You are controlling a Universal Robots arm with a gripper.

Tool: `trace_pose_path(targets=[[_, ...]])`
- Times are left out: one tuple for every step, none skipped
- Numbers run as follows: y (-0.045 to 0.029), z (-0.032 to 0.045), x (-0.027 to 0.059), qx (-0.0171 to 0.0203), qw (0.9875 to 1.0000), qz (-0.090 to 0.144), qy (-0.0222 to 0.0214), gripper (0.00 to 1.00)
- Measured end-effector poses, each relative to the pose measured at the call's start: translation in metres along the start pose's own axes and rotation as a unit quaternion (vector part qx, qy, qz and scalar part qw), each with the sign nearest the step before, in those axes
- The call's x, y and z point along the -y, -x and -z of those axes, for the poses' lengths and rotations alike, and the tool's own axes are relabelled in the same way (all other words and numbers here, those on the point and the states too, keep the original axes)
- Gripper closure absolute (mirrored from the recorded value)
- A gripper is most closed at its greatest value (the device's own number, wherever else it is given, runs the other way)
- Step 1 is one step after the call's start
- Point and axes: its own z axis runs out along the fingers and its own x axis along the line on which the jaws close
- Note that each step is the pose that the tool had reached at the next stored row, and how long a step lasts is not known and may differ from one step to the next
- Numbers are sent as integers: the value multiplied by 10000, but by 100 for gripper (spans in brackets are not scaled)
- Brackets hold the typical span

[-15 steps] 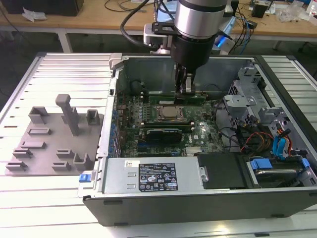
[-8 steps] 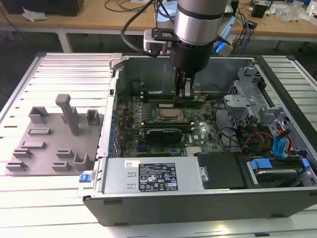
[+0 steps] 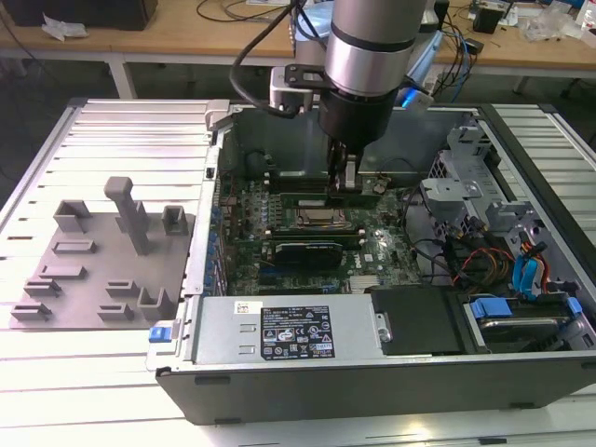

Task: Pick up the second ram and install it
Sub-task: 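Insert the second ram into the second slot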

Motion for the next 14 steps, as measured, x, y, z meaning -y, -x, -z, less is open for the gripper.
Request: trace_pose_path(targets=[[16, -10, 0, 2, 10000, 0, 0, 89], [31, -18, -1, 3, 10000, 1, 0, 89], [68, -29, -2, 3, 10000, 1, 0, 89], [93, -34, -4, 3, 10000, 1, 0, 89], [102, -39, -4, 3, 10000, 1, 0, 89], [103, -44, -4, 4, 10000, 1, 0, 89], [103, -55, -4, 3, 10000, 1, 0, 89], [102, -76, -3, 3, 10000, 1, 0, 89], [102, -87, -3, 3, 10000, 1, 0, 89], [101, -98, -2, 3, 10000, 1, 0, 89], [101, -104, -2, 3, 10000, 1, 0, 89], [101, -117, -2, 3, 10000, 1, 0, 89], [101, -125, -1, 3, 10000, 1, 0, 89], [100, -133, -1, 3, 10000, 1, 0, 89]])
